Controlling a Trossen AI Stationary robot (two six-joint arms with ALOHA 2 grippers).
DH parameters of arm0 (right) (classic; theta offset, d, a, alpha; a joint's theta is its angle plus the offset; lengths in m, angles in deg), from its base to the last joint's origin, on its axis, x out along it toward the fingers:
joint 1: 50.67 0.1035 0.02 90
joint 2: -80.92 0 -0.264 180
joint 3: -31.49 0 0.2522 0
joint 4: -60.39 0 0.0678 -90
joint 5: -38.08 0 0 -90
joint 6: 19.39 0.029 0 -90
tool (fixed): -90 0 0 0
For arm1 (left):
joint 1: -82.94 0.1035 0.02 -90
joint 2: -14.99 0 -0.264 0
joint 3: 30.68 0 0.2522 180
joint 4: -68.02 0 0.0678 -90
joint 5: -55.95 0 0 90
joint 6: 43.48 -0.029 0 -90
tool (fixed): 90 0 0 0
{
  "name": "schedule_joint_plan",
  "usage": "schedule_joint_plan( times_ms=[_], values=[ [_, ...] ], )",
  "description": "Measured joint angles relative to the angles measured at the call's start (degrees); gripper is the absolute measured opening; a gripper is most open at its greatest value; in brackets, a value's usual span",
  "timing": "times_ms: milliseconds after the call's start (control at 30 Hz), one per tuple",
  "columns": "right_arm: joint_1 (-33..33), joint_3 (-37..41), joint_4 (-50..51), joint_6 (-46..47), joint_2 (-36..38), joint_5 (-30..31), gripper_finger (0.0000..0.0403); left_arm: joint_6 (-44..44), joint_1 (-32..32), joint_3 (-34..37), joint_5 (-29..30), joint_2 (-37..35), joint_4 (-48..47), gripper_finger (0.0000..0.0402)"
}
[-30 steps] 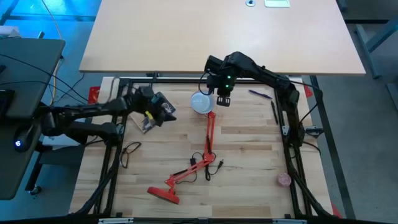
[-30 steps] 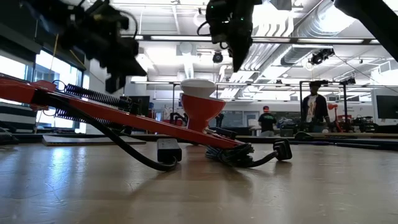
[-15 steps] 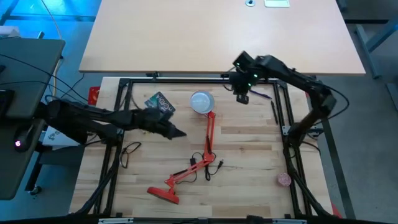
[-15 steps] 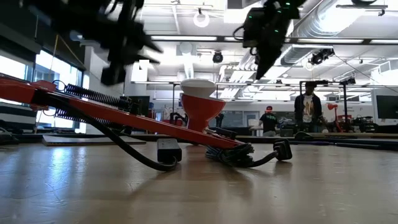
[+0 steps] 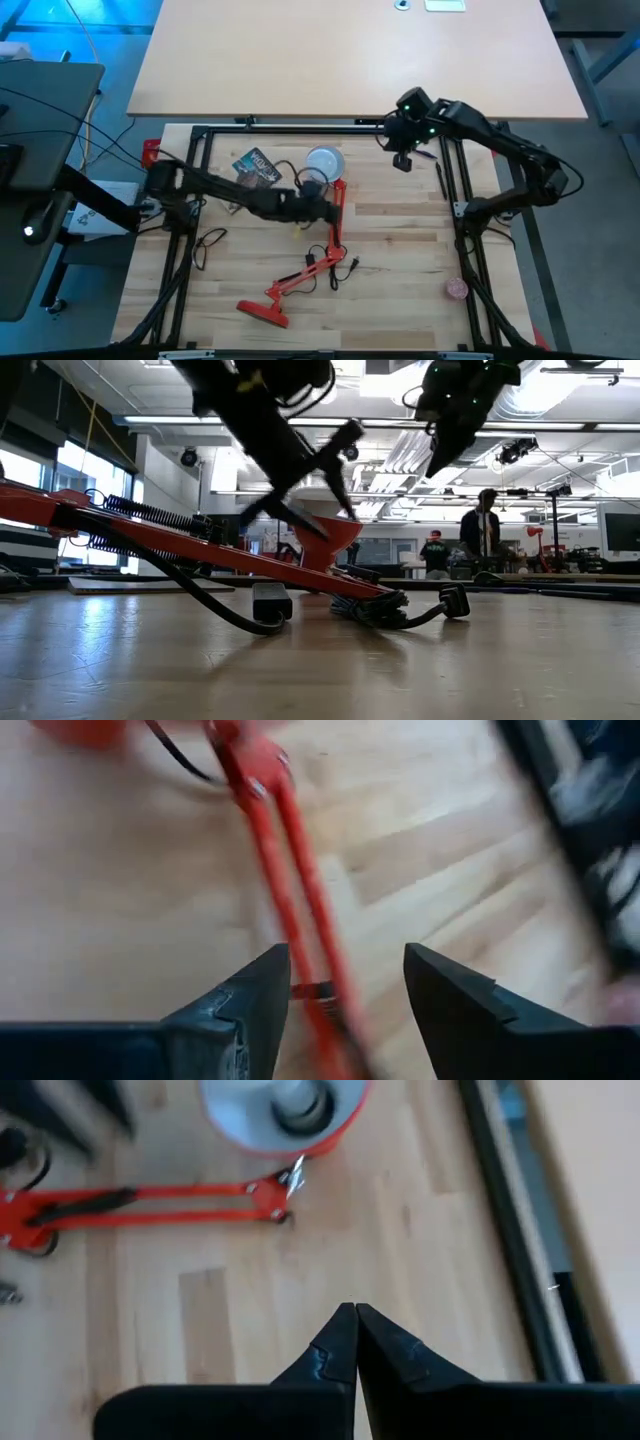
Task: Screw lightbulb
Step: Remove the lightbulb from the red lamp
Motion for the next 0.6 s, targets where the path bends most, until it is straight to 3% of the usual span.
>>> schedule_joint_plan(
  times_ms=[67, 167, 267, 400, 500, 600],
  values=[
    [-0.4, 0.0, -1.6, 0.7, 0.9, 0.1, 0.0000, 5.6, -0.6, 0.6, 1.2, 3.0, 7.3, 0.0188],
    [-1.2, 0.0, -2.9, 2.6, 1.4, 0.1, 0.0000, 6.1, -1.4, 0.5, 2.8, 7.2, 16.1, 0.0174],
    [-2.0, 0.0, -3.2, 3.0, 1.6, 0.1, 0.0000, 6.3, -1.5, 0.2, 4.1, 9.4, 14.7, 0.0133],
    [-2.4, 0.0, -3.0, 4.3, 1.6, 0.1, 0.0000, 1.2, -1.8, -0.5, 11.4, 8.2, 8.8, 0.0021],
    [-2.3, 0.0, -3.0, 4.5, 1.6, 0.1, 0.0000, -4.4, -1.9, -0.5, 16.2, 7.8, 8.0, 0.0007],
    [-2.3, 0.0, -3.1, 4.1, 1.6, -0.1, 0.0000, -14.3, -1.7, -0.6, 14.8, 10.3, 12.7, 0.0002]
  ],
)
